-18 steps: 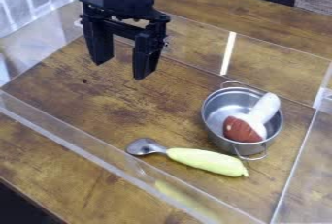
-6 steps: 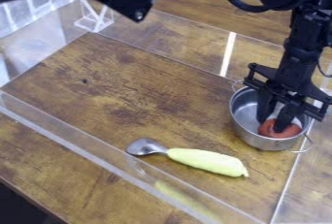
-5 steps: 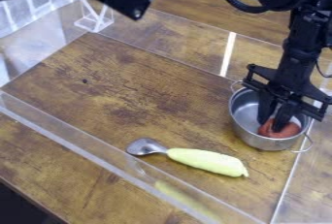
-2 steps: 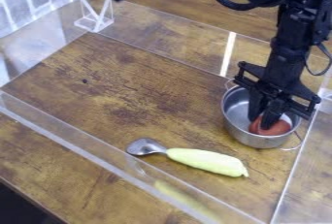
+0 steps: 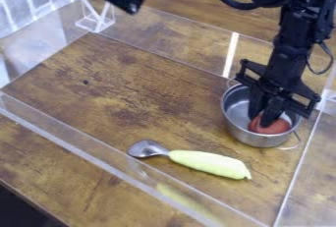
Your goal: Remove the mushroom from the silver pot and put it on the table
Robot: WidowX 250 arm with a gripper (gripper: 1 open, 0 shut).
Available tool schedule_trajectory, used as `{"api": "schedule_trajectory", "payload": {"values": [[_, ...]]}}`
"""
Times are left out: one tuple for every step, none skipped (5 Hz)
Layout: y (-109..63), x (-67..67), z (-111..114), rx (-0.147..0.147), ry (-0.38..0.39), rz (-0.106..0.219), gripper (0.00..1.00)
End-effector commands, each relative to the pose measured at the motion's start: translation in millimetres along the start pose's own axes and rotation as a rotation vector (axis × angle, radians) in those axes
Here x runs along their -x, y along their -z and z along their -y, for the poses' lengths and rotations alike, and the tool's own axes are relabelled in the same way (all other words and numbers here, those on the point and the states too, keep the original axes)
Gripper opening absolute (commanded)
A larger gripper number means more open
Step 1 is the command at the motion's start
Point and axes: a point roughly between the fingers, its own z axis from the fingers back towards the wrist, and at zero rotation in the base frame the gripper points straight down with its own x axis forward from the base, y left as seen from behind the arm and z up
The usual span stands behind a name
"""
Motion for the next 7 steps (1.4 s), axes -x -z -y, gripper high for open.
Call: {"api": "schedule_trajectory", "payload": {"values": [[14.2, -8.3, -25.4, -0.018, 0.05, -0.029, 0.0], [17.0, -11.9, -33.1, -0.01, 0.119, -0.042, 0.0], [-0.9, -10.9, -39.9, -0.023, 0.102, -0.015, 0.0], [-18.8, -9.2, -46.4, -0.035, 0.086, 0.012, 0.0], [-34.2, -7.0, -51.9, -0.043, 0.071, 0.035, 0.0], [-57.1, 5.4, -56.8, -0.045, 0.036, 0.059, 0.0], [-88.1, 17.1, -55.1, -0.055, 0.003, 0.109, 0.0]]}}
